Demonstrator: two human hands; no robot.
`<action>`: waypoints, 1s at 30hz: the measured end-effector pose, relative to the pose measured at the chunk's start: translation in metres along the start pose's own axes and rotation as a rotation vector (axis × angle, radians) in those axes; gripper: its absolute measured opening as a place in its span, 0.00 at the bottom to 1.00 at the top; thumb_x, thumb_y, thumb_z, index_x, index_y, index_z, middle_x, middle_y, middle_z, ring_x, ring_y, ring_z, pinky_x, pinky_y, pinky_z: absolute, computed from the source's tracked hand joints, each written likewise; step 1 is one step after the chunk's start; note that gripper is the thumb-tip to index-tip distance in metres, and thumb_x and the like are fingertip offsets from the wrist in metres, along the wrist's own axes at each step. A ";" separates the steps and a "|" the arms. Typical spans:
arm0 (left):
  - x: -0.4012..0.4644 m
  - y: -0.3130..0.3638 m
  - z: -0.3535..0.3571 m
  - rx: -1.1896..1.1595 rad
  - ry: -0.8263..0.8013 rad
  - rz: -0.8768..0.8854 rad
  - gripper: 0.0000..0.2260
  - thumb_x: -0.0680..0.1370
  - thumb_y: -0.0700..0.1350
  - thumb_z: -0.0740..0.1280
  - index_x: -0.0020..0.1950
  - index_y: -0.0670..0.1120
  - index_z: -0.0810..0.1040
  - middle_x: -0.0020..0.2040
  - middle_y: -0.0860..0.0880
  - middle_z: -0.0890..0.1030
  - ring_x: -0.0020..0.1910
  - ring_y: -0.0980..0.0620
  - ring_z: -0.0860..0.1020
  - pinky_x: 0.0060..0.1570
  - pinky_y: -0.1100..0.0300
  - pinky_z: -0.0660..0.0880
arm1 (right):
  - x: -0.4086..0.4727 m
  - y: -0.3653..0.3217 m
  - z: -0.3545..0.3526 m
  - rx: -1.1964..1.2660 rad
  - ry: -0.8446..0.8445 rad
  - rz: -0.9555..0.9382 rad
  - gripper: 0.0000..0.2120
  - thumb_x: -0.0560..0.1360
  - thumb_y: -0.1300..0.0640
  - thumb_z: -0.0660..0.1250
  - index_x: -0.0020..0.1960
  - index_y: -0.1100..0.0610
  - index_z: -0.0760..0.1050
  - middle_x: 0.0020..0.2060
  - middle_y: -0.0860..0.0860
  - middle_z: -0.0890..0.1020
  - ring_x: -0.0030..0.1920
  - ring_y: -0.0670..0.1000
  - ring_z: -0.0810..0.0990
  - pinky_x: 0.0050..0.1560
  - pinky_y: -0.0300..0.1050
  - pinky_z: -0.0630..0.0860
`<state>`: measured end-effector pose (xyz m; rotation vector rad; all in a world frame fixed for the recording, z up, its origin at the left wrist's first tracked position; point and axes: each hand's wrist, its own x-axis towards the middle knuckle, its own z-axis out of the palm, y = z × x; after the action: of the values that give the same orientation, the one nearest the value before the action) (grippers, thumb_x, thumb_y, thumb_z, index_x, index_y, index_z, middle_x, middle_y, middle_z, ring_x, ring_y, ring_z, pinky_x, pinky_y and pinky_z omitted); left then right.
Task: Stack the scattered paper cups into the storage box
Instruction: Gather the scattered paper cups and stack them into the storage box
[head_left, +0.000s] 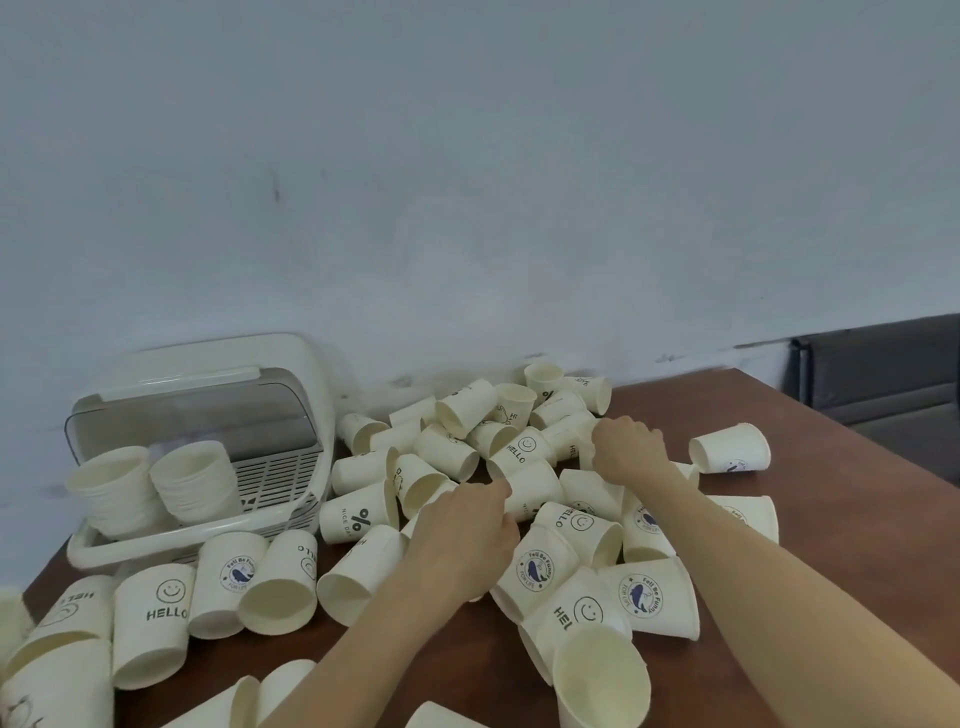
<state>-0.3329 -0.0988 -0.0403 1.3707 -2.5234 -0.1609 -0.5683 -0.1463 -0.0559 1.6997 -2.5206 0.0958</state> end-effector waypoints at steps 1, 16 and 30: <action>0.000 -0.001 0.000 0.007 -0.002 -0.010 0.11 0.79 0.49 0.56 0.58 0.48 0.74 0.50 0.50 0.79 0.53 0.47 0.75 0.51 0.52 0.71 | 0.001 0.000 0.001 -0.003 0.010 0.009 0.08 0.74 0.62 0.59 0.51 0.58 0.72 0.50 0.55 0.77 0.54 0.58 0.76 0.55 0.52 0.70; 0.002 -0.021 0.005 0.055 -0.096 -0.118 0.13 0.80 0.48 0.56 0.62 0.47 0.73 0.55 0.48 0.78 0.58 0.46 0.75 0.61 0.46 0.67 | -0.015 -0.005 -0.007 -0.063 0.263 -0.023 0.08 0.72 0.67 0.58 0.39 0.55 0.67 0.39 0.52 0.77 0.43 0.55 0.72 0.43 0.44 0.63; 0.016 -0.057 0.004 0.127 -0.143 -0.158 0.16 0.79 0.41 0.56 0.65 0.47 0.71 0.59 0.46 0.78 0.56 0.44 0.76 0.49 0.53 0.71 | -0.050 -0.017 -0.028 0.007 0.458 -0.122 0.07 0.74 0.63 0.60 0.44 0.57 0.77 0.38 0.54 0.79 0.41 0.56 0.73 0.42 0.47 0.63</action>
<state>-0.2959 -0.1435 -0.0539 1.6646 -2.5784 -0.1355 -0.5329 -0.1039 -0.0344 1.6052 -2.0824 0.4308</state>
